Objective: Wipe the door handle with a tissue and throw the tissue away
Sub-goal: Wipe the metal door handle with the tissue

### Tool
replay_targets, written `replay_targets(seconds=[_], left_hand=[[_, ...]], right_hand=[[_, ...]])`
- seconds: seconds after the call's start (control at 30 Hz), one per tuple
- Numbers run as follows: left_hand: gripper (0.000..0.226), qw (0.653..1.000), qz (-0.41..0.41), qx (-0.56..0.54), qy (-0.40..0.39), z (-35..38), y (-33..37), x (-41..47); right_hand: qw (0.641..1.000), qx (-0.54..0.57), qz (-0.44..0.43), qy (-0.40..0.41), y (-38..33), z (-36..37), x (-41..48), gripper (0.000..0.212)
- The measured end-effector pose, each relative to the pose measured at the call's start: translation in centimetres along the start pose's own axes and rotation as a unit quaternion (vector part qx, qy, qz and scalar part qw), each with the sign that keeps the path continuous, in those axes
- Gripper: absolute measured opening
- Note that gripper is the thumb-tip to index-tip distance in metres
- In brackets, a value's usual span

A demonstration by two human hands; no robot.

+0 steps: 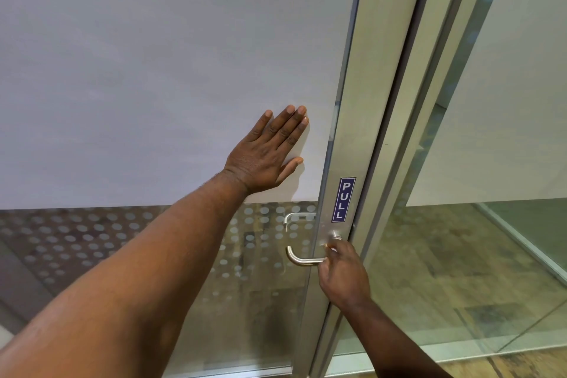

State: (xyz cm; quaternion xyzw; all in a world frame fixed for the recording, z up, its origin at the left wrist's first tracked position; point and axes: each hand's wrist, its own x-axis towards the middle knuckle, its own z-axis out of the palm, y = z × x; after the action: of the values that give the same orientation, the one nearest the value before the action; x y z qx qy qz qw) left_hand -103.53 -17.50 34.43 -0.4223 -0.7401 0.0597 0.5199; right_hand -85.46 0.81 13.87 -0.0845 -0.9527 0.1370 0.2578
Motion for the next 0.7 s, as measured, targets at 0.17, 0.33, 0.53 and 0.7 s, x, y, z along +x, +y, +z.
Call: replay_targets(seconds=[0.17,0.33,0.53,0.7], left_hand=[[0.076,1.0,0.001,0.004,0.001,-0.1,0.1,0.0],[0.076,1.0,0.0,0.007,0.001,-0.1,0.0,-0.1],[0.076,1.0,0.005,0.01,0.006,-0.1,0.1,0.0],[0.076,1.0,0.004,0.012,0.008,-0.1,0.0,-0.1]], right_hand=[[0.97,0.175,0.137,0.1,0.2,0.6,-0.1,0.032],[0.866,0.34,0.338,0.142,0.8,1.8,1.1,0.026],[0.553,0.612,0.543,0.158,-0.1,2.7,2.4,0.023],[0.366,0.728,0.554,0.17,-0.8,1.9,2.8,0.031]])
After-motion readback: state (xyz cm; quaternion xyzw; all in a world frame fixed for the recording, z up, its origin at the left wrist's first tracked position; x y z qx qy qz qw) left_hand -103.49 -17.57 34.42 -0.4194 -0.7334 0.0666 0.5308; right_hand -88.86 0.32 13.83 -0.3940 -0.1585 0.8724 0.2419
